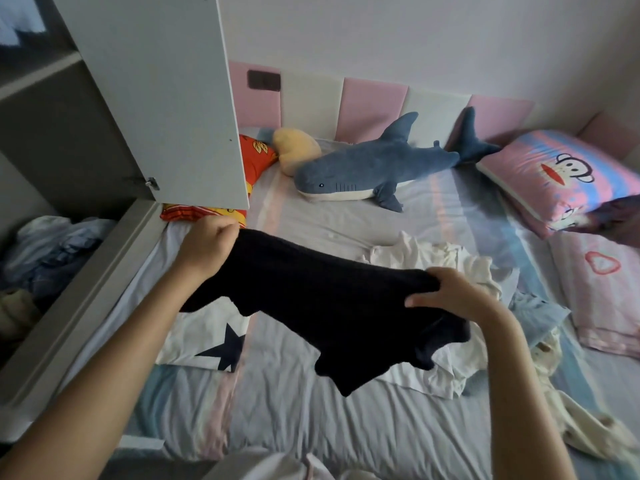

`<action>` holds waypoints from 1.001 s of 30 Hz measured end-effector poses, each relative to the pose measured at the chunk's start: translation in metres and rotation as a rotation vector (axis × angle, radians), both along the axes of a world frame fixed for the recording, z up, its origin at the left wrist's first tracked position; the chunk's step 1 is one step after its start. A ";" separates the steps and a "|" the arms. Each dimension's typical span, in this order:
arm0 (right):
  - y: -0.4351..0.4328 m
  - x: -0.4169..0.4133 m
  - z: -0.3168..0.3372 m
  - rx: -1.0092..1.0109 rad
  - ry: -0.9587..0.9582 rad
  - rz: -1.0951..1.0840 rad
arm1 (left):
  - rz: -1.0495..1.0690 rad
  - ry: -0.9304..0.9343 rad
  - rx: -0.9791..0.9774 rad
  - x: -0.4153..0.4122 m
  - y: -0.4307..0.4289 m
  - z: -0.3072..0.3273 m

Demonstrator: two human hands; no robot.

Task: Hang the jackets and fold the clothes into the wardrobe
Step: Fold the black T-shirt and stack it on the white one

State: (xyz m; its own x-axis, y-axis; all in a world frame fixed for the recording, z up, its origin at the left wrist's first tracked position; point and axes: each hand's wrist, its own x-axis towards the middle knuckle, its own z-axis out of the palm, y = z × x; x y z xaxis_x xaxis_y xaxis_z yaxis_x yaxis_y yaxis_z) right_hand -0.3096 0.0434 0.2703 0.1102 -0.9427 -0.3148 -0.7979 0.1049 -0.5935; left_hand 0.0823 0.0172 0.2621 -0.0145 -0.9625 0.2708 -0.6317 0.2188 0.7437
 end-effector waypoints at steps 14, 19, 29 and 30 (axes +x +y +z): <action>-0.143 0.011 -0.006 -0.537 0.278 -0.297 | 0.044 -0.333 -0.119 0.001 -0.147 0.001; -0.160 0.010 -0.021 -0.668 0.263 -0.330 | -0.078 -0.290 -0.265 0.005 -0.163 -0.021; -0.112 0.027 -0.283 -0.145 0.540 0.267 | -0.287 -0.645 0.280 0.030 -0.095 -0.288; -0.101 0.035 -0.320 -0.019 0.595 0.379 | -0.323 -0.682 0.382 0.032 -0.080 -0.325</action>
